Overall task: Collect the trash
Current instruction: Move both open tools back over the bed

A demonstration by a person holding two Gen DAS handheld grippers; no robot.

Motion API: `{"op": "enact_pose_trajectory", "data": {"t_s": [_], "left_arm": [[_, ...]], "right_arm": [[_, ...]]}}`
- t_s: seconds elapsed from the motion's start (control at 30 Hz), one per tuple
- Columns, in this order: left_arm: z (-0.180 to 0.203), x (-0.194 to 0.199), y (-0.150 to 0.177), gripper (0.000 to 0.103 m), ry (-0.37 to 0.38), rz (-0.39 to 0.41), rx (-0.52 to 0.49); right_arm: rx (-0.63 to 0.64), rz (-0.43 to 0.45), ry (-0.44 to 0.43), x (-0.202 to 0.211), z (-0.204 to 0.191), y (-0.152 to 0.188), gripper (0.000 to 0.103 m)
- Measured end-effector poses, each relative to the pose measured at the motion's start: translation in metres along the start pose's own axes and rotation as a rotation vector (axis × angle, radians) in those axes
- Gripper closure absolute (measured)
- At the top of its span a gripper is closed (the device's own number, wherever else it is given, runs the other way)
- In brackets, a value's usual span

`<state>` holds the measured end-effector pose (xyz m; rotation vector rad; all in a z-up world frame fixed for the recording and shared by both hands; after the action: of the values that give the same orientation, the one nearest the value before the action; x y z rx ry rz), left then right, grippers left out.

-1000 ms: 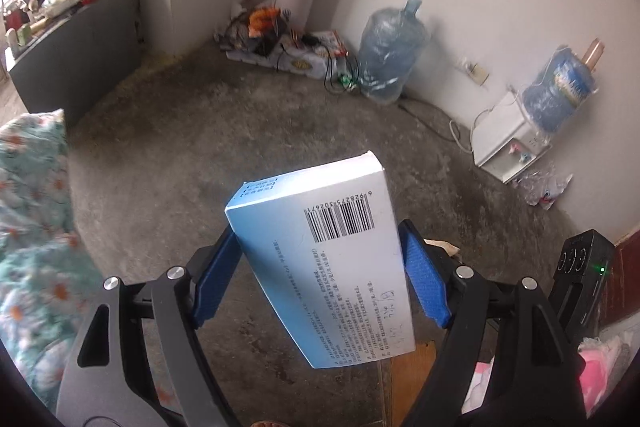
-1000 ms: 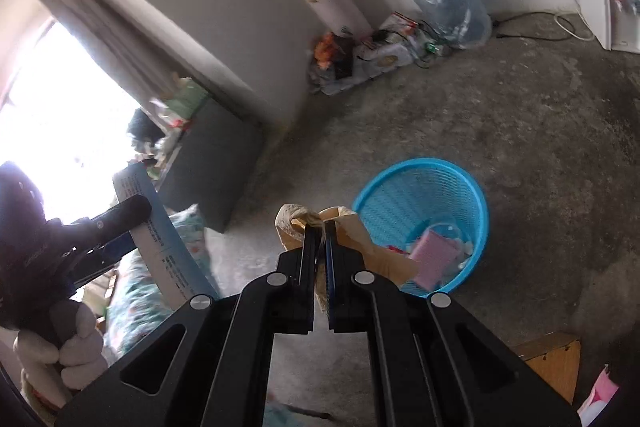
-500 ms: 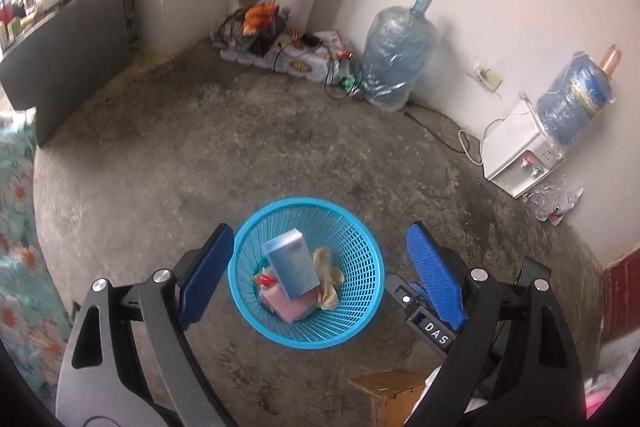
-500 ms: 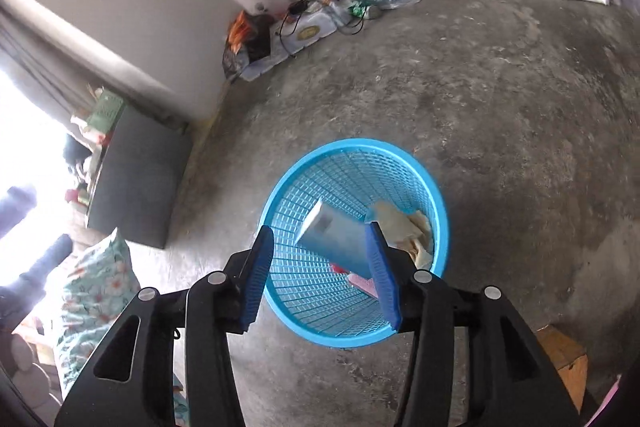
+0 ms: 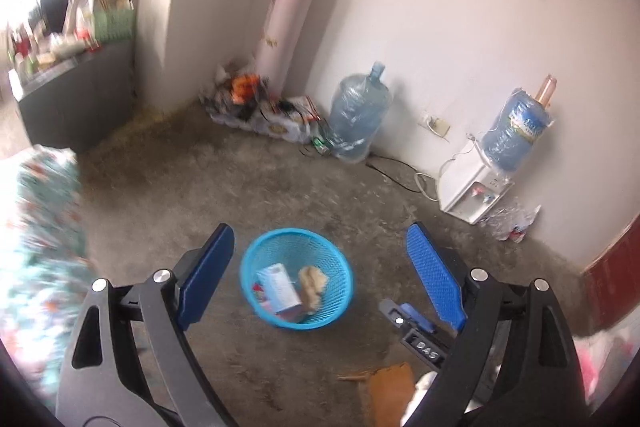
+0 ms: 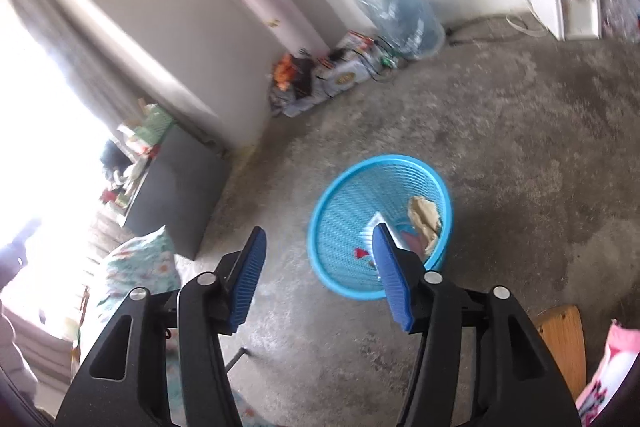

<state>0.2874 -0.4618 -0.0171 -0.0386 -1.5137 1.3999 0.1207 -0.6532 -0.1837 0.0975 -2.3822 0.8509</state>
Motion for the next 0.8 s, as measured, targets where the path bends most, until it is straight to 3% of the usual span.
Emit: {"op": "enact_pose_trajectory", "data": {"t_s": [0.2,0.37,0.57,0.8], "left_arm": [[-0.018,0.11,0.015,0.019,-0.082,0.126,0.006],[-0.037,0.176,0.039,0.017,-0.184,0.164,-0.007],[-0.083,0.228,0.064,0.017,-0.282,0.131,0.027],[-0.15,0.303,0.093,0.017,-0.486,0.16,0.093]], "right_arm": [[0.177,0.048,-0.069,0.06,-0.082,0.019,0.027],[0.315,0.087,-0.109,0.096,-0.138,0.035,0.014],[0.411,0.031,-0.232,0.121,-0.19,0.059,0.013],[0.474,-0.075,-0.311,0.13,-0.223,0.09,0.013]]}}
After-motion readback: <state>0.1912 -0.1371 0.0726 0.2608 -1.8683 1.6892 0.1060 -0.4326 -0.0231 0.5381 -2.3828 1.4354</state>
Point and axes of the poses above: each gripper's, at about its wrist camera, not at the fingertips, and x roughly against the way its jaws point, z to its right, y to its underside, the point moved 4 cm from there along -x, roughly the way its jaws point, and after that the axes turned 7 degrees about -y, right-handed, at the moved point
